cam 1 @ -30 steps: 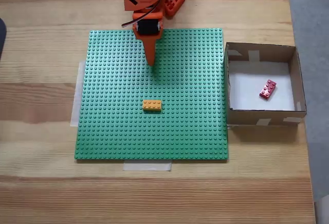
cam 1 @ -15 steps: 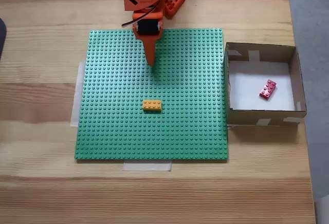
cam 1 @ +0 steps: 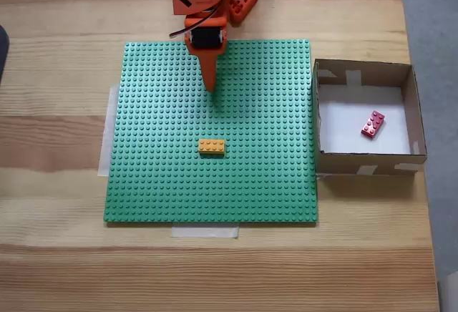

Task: Pick the red lego block and put it in the box.

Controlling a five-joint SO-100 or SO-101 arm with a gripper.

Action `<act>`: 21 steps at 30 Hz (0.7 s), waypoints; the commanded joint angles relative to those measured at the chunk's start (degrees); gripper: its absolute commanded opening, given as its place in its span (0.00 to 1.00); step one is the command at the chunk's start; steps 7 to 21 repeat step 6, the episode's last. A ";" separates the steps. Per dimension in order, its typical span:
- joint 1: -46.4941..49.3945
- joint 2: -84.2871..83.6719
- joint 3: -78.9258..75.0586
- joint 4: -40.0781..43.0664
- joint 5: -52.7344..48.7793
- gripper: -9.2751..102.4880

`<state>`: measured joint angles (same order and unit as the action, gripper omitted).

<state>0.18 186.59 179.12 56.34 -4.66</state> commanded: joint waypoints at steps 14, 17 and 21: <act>0.18 0.35 0.26 -0.79 -0.26 0.07; 0.18 0.35 0.26 -0.79 -0.26 0.07; 0.18 0.35 0.26 -0.79 -0.26 0.07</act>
